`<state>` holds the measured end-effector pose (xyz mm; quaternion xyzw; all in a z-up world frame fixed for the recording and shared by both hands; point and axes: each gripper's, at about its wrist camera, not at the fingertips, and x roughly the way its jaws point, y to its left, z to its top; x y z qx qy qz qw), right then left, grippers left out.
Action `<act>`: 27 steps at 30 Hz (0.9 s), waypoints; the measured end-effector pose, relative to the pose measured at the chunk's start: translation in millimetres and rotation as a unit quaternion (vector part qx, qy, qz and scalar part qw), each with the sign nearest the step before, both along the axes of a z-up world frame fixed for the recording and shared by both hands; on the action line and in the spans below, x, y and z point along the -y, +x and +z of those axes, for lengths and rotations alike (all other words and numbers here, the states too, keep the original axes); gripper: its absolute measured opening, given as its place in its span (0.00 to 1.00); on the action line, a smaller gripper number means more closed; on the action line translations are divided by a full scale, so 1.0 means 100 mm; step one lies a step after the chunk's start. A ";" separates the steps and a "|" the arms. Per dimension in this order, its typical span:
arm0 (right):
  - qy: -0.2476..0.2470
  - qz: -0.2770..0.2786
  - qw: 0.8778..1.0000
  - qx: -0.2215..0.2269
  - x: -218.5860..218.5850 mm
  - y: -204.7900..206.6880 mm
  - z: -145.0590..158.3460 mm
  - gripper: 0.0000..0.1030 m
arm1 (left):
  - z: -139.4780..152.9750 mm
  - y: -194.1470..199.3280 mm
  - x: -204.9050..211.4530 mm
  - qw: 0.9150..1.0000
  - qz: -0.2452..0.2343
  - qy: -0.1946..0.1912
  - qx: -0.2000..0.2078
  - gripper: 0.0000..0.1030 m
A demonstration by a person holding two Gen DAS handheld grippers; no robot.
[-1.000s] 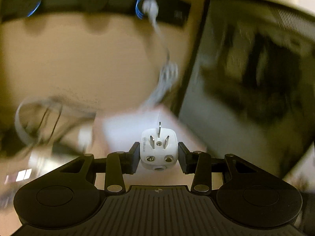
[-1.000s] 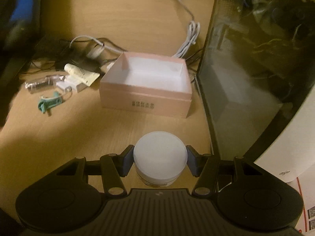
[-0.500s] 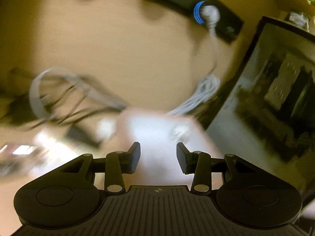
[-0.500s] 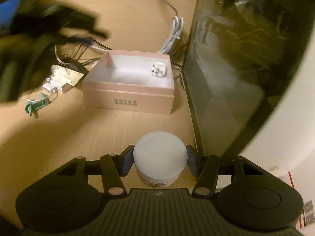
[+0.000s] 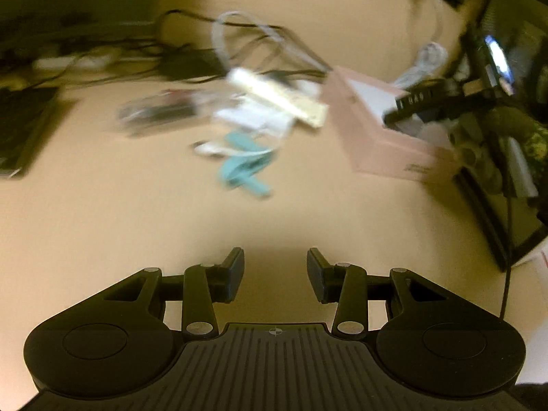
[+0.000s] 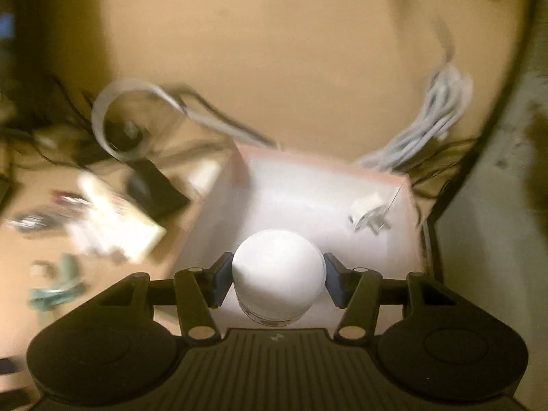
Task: Organize rigid objects
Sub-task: 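Carry the jar with the right tool while the left tool drops the plug into the pink box, then release the jar into the pink box with the right tool while the left tool grasps the teal clip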
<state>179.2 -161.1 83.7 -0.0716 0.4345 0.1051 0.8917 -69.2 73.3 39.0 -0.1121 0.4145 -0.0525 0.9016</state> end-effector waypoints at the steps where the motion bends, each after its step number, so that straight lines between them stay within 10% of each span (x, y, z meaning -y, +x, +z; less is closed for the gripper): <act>1: -0.005 -0.007 1.000 -0.022 -0.02 0.12 -0.13 0.54 | -0.02 -0.06 -0.09 1.000 0.016 -0.002 -0.004 0.43; 7: -0.007 -0.021 0.998 -0.067 -0.01 0.24 -0.50 0.54 | -0.08 -0.13 -0.34 0.998 0.063 0.000 -0.015 0.43; 18: -0.010 0.061 0.994 0.091 -0.13 -0.95 0.18 0.66 | 0.00 0.77 -0.11 0.997 -0.028 0.073 0.019 0.43; 27: -0.004 0.067 0.997 0.031 -0.13 -1.72 -0.11 0.66 | -0.21 1.29 0.20 0.992 -0.078 0.095 0.002 0.36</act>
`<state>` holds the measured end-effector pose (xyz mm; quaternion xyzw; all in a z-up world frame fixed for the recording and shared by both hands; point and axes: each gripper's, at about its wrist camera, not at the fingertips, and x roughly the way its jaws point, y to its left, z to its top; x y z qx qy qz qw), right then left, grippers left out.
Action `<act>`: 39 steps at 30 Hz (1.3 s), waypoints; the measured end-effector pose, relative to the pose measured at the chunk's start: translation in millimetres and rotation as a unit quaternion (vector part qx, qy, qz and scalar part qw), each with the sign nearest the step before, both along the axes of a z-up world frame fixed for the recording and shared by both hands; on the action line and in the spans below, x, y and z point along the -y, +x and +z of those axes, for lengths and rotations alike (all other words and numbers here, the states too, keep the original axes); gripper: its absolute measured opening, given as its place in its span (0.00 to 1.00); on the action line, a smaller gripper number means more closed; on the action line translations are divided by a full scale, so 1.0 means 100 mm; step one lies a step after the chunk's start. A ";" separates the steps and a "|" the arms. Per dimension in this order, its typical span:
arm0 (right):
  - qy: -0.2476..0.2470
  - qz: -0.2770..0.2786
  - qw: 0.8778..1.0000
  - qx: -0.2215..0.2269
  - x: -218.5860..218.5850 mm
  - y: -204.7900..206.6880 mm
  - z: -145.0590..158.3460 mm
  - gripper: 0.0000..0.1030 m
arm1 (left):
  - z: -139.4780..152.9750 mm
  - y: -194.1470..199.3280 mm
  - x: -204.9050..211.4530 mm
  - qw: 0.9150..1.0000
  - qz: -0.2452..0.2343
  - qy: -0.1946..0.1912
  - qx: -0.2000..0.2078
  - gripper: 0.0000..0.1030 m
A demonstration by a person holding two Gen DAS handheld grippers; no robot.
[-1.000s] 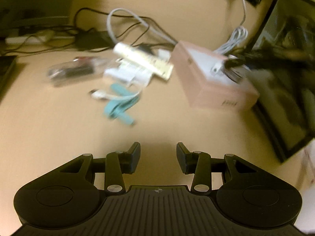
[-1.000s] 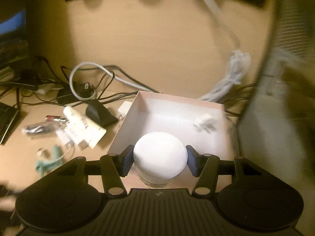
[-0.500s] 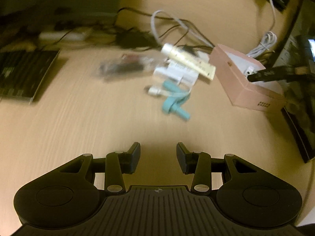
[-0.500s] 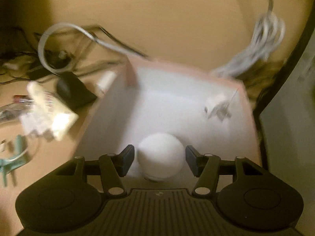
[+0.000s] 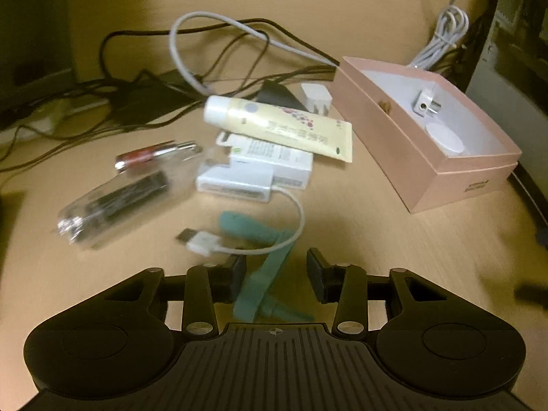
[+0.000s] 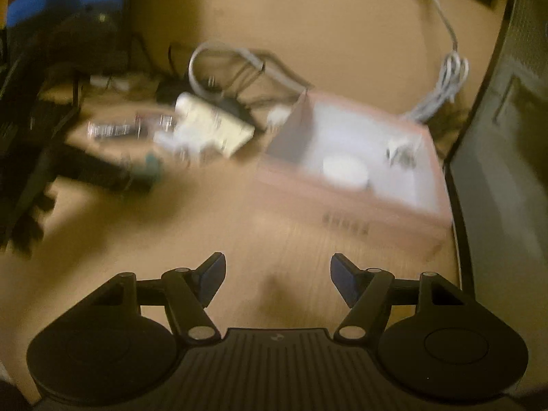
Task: Organize rigid objects
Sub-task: 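Release the jar into the pink box with the right tool while the left tool grasps the teal clip, then grasp the cream-coloured tube upright with the right tool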
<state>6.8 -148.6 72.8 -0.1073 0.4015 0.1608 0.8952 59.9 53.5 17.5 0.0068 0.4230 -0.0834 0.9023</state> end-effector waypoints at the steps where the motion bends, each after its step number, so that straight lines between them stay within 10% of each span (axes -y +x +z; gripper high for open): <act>1: -0.005 -0.001 1.000 -0.004 -0.01 -0.05 -0.05 0.66 | -0.01 0.02 0.02 1.000 -0.001 0.005 0.002 0.24; 15: 0.004 0.025 0.999 0.019 -0.30 0.10 -0.02 0.66 | 0.03 -0.86 -0.16 0.998 0.019 -0.060 -0.018 0.15; 32: -0.046 0.110 0.993 0.017 -1.88 1.95 -0.11 0.65 | 0.04 -1.06 -0.48 0.992 0.098 -0.069 -0.026 0.17; 39: -0.010 0.123 0.992 -0.039 -1.74 1.88 -0.15 0.33 | 0.02 -1.04 -0.45 0.993 0.092 -0.068 -0.024 0.17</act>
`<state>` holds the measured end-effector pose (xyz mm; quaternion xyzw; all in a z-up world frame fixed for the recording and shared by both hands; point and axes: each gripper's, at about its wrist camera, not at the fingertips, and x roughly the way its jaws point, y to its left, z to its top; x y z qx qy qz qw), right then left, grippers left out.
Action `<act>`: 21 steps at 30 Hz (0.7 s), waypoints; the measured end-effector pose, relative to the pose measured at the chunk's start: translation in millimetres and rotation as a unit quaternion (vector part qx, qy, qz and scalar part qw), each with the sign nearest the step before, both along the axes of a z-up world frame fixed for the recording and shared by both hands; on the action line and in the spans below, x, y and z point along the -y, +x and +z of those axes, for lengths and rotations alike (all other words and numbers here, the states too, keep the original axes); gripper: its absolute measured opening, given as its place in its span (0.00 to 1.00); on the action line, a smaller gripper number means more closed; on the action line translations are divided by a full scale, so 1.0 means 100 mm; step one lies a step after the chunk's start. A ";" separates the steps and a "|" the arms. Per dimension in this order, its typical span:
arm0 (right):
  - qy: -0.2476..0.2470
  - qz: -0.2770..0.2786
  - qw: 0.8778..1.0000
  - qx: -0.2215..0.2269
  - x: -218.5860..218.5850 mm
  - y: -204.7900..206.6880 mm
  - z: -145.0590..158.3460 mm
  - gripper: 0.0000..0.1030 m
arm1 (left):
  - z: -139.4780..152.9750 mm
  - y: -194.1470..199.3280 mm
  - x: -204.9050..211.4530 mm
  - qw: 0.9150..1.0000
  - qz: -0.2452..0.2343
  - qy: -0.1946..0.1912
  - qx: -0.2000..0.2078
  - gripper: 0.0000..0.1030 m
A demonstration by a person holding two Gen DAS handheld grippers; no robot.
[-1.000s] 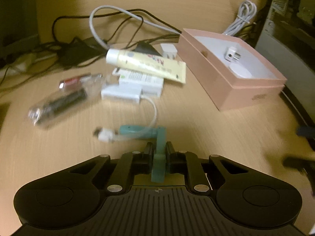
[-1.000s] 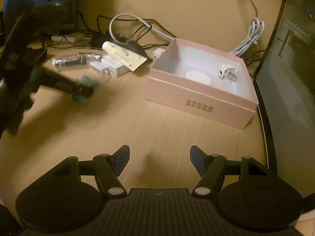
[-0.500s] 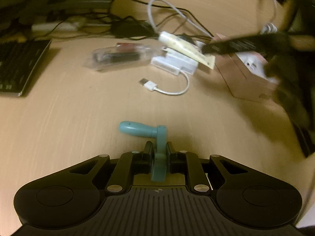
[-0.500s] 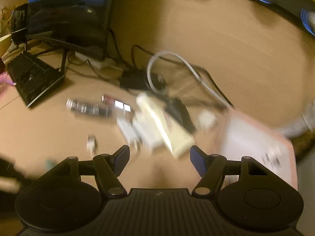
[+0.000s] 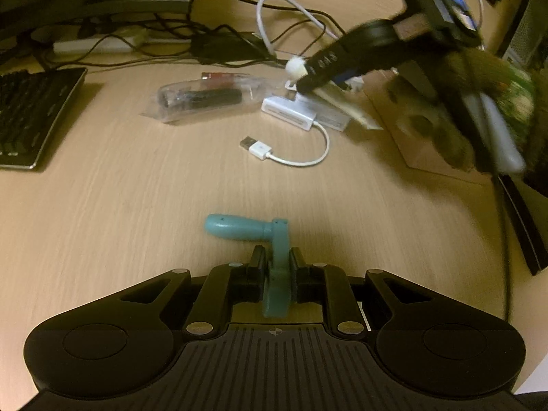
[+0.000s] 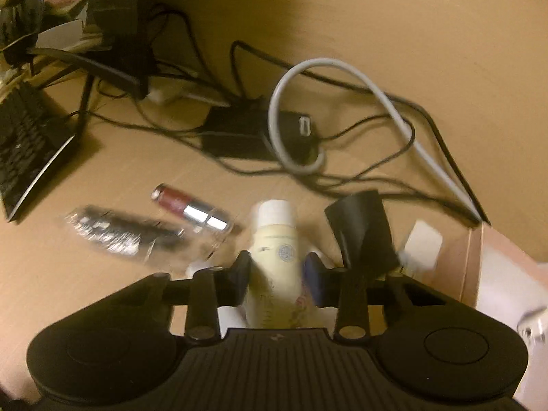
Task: Organize rigid objects
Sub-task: 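Grasp the cream-coloured tube upright with the right tool, then lift the cream tube with the right tool while the left tool holds the teal clip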
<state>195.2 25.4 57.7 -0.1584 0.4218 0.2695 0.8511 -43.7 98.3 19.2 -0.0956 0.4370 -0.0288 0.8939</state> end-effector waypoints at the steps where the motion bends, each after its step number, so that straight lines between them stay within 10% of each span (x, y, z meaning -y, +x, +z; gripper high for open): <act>1: -0.001 0.003 1.000 0.001 0.02 -0.07 0.02 0.32 | 0.00 0.01 0.01 1.000 -0.003 0.002 0.001 0.17; 21: 0.033 -0.151 0.987 -0.031 1.71 -1.68 -0.11 0.26 | -0.08 0.32 0.71 0.995 -0.101 0.005 0.015 0.18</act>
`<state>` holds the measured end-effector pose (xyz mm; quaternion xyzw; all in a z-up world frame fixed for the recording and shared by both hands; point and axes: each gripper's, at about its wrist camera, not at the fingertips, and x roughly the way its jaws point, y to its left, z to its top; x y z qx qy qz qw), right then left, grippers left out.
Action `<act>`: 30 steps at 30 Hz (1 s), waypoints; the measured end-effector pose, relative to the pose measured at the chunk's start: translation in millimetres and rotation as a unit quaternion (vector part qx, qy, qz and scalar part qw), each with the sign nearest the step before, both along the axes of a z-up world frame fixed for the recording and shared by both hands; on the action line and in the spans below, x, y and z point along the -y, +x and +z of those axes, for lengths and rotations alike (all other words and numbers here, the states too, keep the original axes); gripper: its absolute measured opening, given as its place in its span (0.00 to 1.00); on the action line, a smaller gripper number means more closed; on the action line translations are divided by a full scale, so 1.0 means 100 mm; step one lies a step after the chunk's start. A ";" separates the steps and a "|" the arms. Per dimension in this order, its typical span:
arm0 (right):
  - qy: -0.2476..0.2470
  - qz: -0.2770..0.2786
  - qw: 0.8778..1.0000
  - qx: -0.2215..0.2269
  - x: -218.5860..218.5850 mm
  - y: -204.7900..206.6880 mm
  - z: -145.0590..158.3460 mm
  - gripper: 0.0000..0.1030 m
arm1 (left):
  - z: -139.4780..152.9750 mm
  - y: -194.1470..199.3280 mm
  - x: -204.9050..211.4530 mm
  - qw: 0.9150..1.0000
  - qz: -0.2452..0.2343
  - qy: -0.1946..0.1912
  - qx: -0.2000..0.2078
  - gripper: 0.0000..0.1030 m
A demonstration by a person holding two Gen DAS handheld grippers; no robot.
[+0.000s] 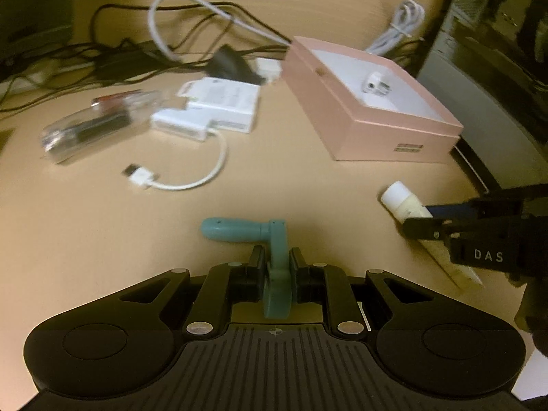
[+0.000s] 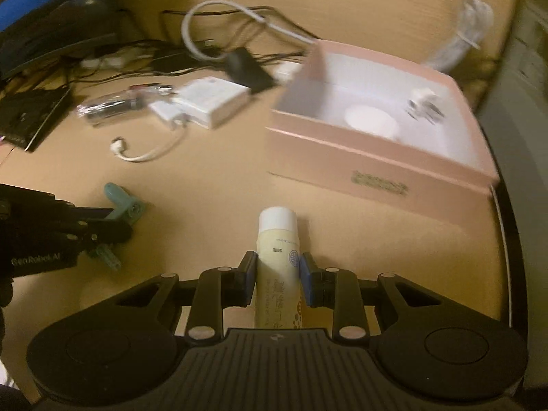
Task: Organize rigid objects
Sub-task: 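Lift the cream tube with the right tool while the left tool holds the teal clip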
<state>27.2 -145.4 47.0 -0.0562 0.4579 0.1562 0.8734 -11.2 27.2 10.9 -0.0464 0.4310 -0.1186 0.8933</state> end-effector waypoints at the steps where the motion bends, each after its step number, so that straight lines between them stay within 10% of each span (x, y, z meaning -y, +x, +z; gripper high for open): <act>1: 0.005 -0.006 1.000 -0.001 0.04 -0.02 -0.01 0.26 | -0.01 0.01 0.03 1.000 -0.008 0.003 0.004 0.18; 12: 0.020 -0.036 0.998 0.038 0.26 -0.26 -0.09 0.66 | -0.04 -0.04 0.33 0.995 -0.041 0.080 0.038 0.18; 23: 0.079 -0.021 0.997 -0.010 0.20 -0.35 -0.16 0.67 | -0.04 0.01 0.16 1.000 -0.010 0.019 0.021 0.18; 30: 0.024 0.007 0.998 0.050 0.05 -0.24 -0.03 0.67 | -0.04 -0.01 0.13 1.000 0.005 0.004 0.022 0.17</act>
